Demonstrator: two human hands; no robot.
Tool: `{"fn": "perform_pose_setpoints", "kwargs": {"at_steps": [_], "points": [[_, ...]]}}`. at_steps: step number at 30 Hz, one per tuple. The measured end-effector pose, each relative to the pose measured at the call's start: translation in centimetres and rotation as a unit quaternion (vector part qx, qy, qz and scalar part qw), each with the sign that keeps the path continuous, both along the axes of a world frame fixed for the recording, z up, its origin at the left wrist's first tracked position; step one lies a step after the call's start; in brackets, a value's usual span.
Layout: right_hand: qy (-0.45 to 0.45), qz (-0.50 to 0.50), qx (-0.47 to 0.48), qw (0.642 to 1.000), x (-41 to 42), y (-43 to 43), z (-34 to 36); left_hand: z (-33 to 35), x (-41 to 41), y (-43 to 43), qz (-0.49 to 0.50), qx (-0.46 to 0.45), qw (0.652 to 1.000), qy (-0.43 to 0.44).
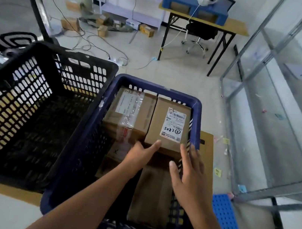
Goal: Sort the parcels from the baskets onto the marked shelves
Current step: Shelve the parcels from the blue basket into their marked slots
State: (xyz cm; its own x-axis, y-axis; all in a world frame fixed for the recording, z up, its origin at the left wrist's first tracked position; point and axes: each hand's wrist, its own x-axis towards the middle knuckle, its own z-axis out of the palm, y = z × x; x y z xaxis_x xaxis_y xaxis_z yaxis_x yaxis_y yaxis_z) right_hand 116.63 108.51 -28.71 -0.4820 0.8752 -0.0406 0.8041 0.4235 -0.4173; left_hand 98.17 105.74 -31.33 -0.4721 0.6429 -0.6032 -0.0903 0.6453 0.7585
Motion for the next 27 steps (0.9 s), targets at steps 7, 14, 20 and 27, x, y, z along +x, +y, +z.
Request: {"fn": "perform_pose_setpoints", "kwargs": {"at_steps": [7, 14, 20, 27], "points": [[0.003, -0.02, 0.02, 1.0, -0.3, -0.1, -0.6, -1.7, 0.3, 0.9, 0.101, 0.061, 0.97, -0.213], [0.091, -0.06, -0.001, 0.994, 0.0, -0.4, 0.1, -1.6, 1.7, -0.1, 0.164, 0.084, 0.968, -0.169], [0.21, -0.097, -0.089, 0.969, 0.5, -1.9, 1.8, 1.1, 3.0, -2.8, 0.113, 0.204, 0.966, -0.111], [0.395, -0.045, -0.117, 0.91, 2.2, -3.8, 5.4, 4.9, 4.1, -7.4, 0.033, 0.345, 0.932, -0.107]]}}
